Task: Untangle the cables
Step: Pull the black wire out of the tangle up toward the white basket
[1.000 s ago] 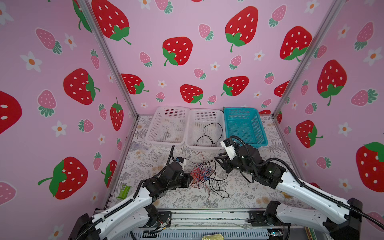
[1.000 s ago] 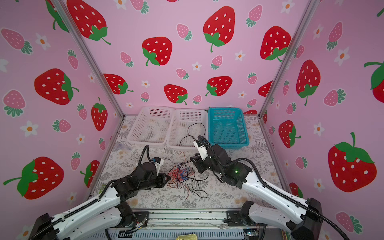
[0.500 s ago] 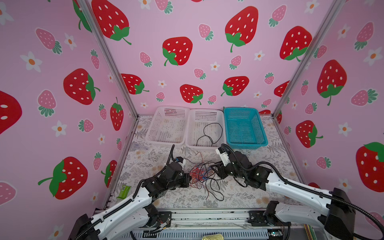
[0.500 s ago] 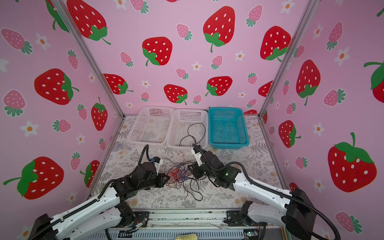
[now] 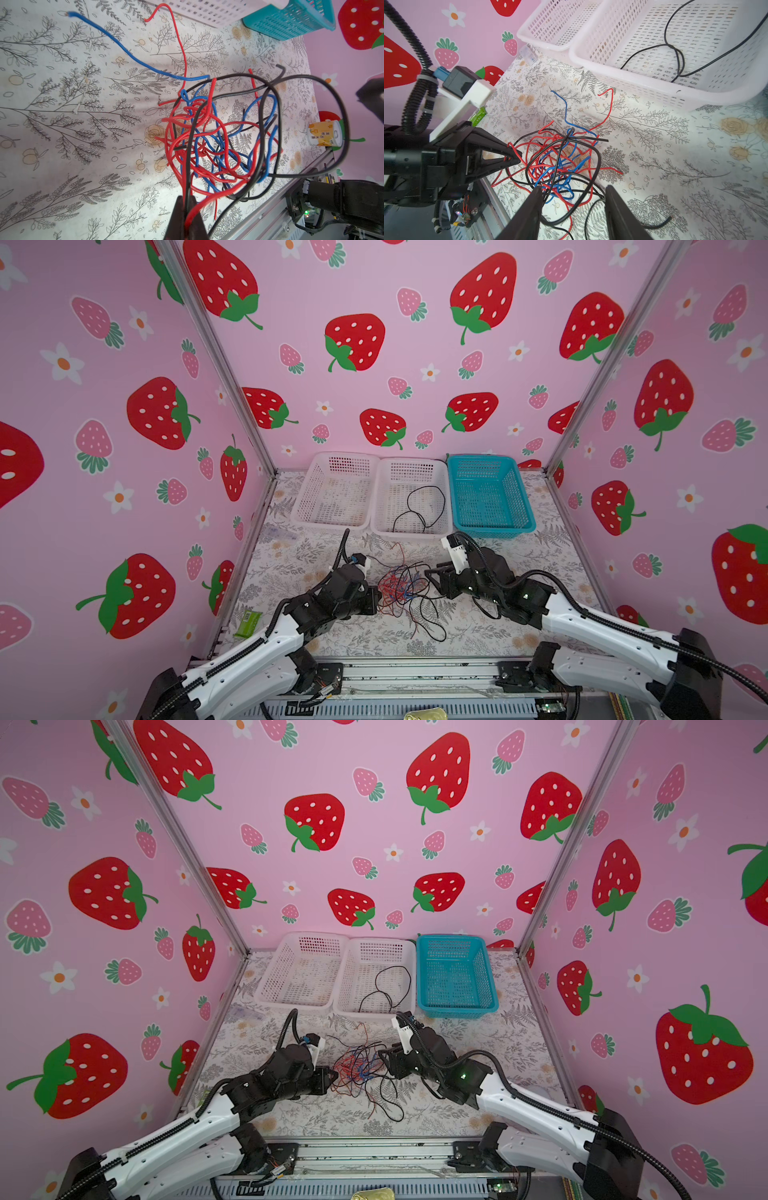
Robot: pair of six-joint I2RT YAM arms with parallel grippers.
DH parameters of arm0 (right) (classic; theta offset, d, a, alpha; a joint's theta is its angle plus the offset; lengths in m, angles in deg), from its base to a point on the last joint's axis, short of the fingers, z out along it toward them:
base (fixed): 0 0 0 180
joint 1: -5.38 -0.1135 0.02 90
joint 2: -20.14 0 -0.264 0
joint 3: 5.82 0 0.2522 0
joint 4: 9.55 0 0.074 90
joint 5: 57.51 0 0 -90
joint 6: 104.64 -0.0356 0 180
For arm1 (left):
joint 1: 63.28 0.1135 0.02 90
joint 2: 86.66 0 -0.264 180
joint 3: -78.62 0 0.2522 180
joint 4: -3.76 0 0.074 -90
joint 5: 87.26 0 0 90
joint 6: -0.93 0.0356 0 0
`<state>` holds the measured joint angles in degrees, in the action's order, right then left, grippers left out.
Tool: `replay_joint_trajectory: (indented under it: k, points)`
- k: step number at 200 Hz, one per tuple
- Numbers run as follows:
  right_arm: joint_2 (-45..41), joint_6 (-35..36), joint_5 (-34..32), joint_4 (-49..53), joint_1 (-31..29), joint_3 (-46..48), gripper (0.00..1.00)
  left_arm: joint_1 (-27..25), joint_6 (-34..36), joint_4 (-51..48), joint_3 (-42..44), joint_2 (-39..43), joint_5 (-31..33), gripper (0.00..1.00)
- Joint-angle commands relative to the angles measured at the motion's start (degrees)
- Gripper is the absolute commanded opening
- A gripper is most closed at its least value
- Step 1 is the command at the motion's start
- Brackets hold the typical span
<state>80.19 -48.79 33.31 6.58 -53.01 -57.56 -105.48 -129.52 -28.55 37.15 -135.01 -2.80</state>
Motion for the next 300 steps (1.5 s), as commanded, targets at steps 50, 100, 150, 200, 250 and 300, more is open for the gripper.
replay_joint_trajectory:
  k: [50, 100, 150, 200, 250, 300]
  points:
    - [5.74, -4.13, 3.40, -6.15, -0.32, 2.33, 0.30, 0.24, 0.20, -0.65, -2.81, 1.42, 1.39, 0.00]
    - [-0.66, 1.42, -5.64, 2.62, -0.32, -4.07, 0.00, 0.20, -0.87, -0.01, -0.71, 0.81, 0.90, 0.00]
    - [-3.39, 10.45, -16.32, 16.14, 0.02, -19.90, 0.00, 0.26, -1.13, -1.31, 1.05, 0.40, 2.00, 0.00]
    - [-3.21, 17.73, -23.44, 24.66, 2.00, -35.23, 0.00, 0.27, -1.47, -2.36, 2.39, -0.80, 3.41, 0.00]
    - [1.29, 23.40, -25.49, 30.60, 2.63, -52.36, 0.00, 0.25, -1.83, -2.95, 2.85, -2.48, 4.99, 0.00]
    - [8.32, 28.73, -25.09, 32.54, 3.18, -66.93, 0.00, 0.21, -2.44, -1.77, 2.92, -3.32, 4.43, 0.00]
